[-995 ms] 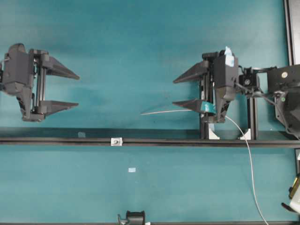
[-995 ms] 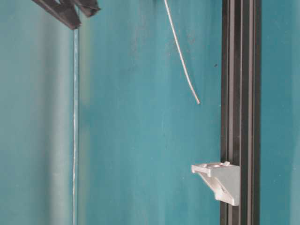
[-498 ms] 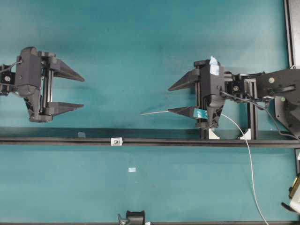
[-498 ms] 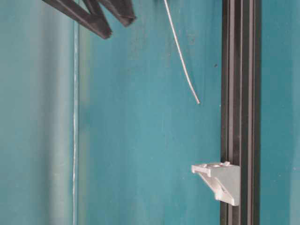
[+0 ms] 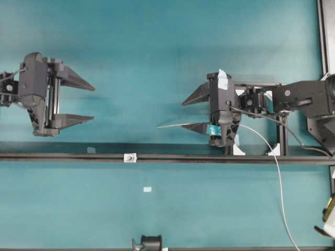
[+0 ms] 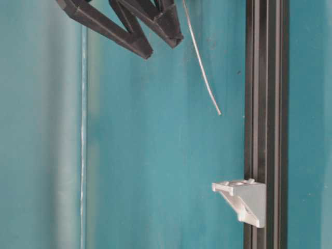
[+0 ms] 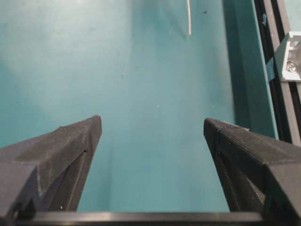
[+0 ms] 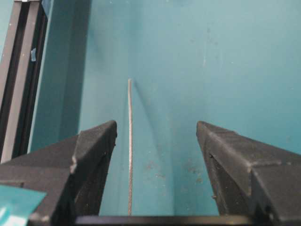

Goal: Insert the wire into the hole on the left side and pull it with the left arm.
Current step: 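Lower the open right gripper around the white wire near its tip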

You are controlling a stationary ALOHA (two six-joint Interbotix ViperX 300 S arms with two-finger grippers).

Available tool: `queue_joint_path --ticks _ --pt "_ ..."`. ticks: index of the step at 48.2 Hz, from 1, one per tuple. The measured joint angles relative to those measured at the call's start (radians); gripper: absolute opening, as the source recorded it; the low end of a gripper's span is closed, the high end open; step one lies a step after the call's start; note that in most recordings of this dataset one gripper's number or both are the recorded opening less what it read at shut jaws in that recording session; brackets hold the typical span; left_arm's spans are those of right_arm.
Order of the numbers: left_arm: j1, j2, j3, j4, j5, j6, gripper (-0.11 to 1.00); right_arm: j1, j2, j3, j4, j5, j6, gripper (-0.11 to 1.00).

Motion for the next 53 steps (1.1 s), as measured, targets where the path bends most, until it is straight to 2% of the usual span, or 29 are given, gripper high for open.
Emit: queue_joint_path --ticks 14,26,53 --pt "0.002 0.0 -0.003 0.0 0.0 0.0 0.76 0.008 0.021 -0.006 0.002 0.002 0.006 0.75" --pt "0.002 0.0 -0.006 0.0 0.0 0.0 0.76 0.008 0.044 -0.008 0.0 0.002 0.046 0.75" --pt "0.0 0.0 -0.005 0.0 0.0 0.0 0.76 0.009 0.074 -0.025 0.0 0.002 0.052 0.74"
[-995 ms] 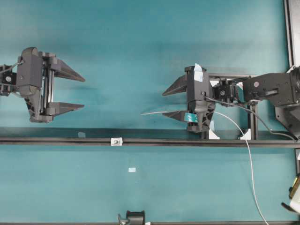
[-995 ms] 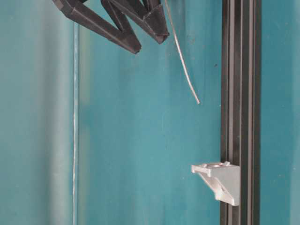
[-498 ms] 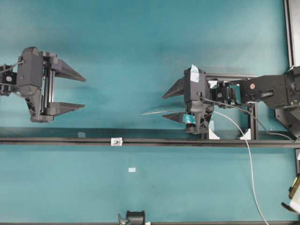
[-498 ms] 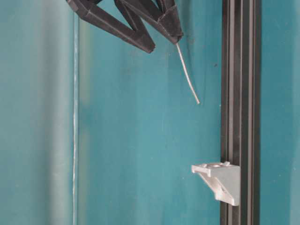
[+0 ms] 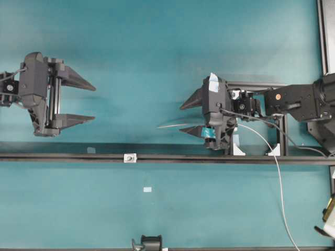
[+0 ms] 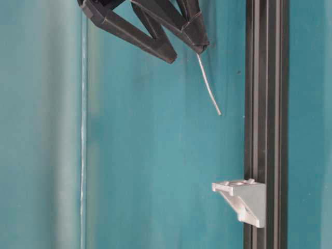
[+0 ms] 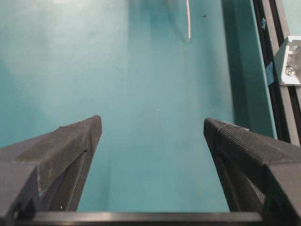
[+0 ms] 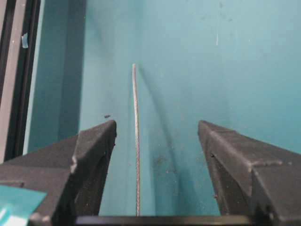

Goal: Insert the wire into the hole on the left side and pull it with the left arm.
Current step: 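Lower the open right gripper around the white wire near its tip, then close the right gripper on the white wire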

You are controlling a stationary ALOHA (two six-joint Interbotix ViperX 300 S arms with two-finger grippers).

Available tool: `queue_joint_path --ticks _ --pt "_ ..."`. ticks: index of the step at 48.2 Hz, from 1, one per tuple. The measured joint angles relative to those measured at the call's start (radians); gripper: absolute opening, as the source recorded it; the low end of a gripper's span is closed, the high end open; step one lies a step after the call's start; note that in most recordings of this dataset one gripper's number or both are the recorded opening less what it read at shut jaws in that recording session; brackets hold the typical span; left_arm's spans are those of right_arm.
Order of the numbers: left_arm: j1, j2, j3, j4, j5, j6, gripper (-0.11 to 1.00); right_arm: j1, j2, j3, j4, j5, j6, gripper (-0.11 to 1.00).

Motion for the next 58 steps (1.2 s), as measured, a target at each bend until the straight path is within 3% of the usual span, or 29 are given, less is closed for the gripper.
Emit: queue_joint_path --ticks 28,31,38,42,58 --pt "0.002 0.0 0.0 0.0 0.0 0.0 0.76 0.0 0.014 0.0 0.0 0.0 0.003 0.64" --pt "0.002 0.0 -0.002 0.0 0.0 0.0 0.76 0.0 0.014 0.0 0.0 0.0 0.003 0.56" --pt "0.002 0.0 0.0 0.0 0.0 0.0 0.76 0.0 0.014 -0.002 0.002 0.0 0.003 0.16" --pt "0.002 0.0 -0.002 0.0 0.0 0.0 0.76 0.0 0.014 -0.002 0.0 -0.002 0.003 0.03" --pt "0.002 0.0 -0.002 0.0 0.0 0.0 0.76 0.002 0.014 0.0 0.0 -0.003 0.003 0.01"
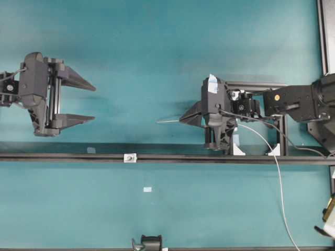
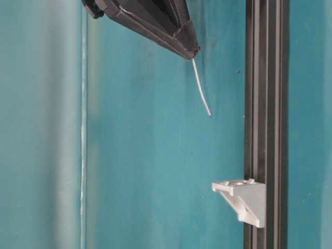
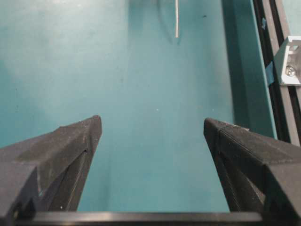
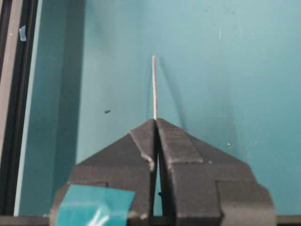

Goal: Insert the wire into the hole on the left side and pull it with the left arm.
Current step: 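Close the right gripper on the white wire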

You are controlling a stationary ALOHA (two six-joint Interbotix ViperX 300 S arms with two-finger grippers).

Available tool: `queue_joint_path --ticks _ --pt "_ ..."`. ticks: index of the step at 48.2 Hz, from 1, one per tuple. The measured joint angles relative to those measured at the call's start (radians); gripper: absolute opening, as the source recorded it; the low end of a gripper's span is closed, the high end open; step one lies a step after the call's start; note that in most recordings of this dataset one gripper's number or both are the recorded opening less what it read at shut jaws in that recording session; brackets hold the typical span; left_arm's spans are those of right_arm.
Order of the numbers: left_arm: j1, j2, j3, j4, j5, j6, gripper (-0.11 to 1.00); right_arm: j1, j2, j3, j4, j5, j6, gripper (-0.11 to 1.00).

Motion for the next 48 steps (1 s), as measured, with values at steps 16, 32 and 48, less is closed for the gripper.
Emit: queue_joint_path --ticks 16,32,48 --pt "-0.002 0.0 0.0 0.0 0.0 0.0 0.75 -0.002 -0.034 -0.003 0.0 0.031 0.0 0.01" --pt "0.0 -0.005 0.0 0.0 0.0 0.0 0.75 -0.002 -0.179 -0.003 0.002 0.141 0.0 0.01" --pt "0.0 -0.005 -0.02 0.0 0.002 0.0 0.75 0.0 -0.293 0.003 0.0 0.227 -0.002 0.01"
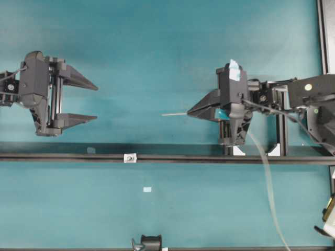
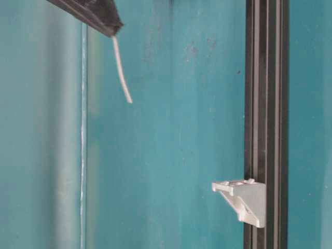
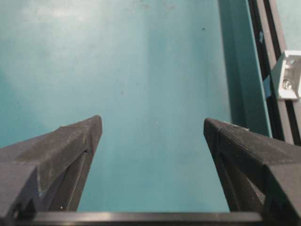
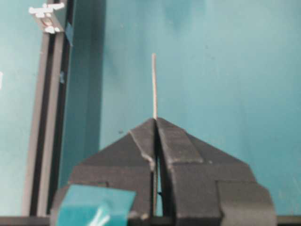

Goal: Insert the wire into the hole on the left side and pull it with the left arm.
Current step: 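Close the right gripper on the white wire, then carry the wire with the right gripper down to the rail bracket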

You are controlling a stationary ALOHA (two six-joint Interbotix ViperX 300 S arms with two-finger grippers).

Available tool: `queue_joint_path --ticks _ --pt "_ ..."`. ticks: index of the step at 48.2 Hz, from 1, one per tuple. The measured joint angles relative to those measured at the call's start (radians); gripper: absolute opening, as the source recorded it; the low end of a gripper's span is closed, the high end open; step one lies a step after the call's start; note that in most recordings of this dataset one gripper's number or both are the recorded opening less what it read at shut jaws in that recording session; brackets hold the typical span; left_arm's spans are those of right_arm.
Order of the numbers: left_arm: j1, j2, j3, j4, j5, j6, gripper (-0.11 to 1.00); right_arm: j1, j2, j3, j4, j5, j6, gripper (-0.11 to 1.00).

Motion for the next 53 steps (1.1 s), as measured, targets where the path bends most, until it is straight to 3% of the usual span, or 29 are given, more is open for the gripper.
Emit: queue_joint_path --ticks 18,31,41,53 --pt "-0.014 0.0 -0.017 -0.005 -0.005 -0.015 0.75 0.003 -0.04 0.058 0.009 -0.041 0.026 0.01" --pt "-0.087 0.021 -0.008 -0.017 -0.106 -0.038 0.75 0.067 -0.041 0.143 0.014 -0.229 0.098 0.01" --pt "-0.124 0.106 0.008 -0.018 -0.206 -0.098 0.74 0.121 -0.035 0.175 0.037 -0.374 0.097 0.01" --pt "-0.172 0.218 0.003 -0.017 -0.327 -0.107 0.74 0.173 0.092 0.169 0.089 -0.545 0.067 0.01"
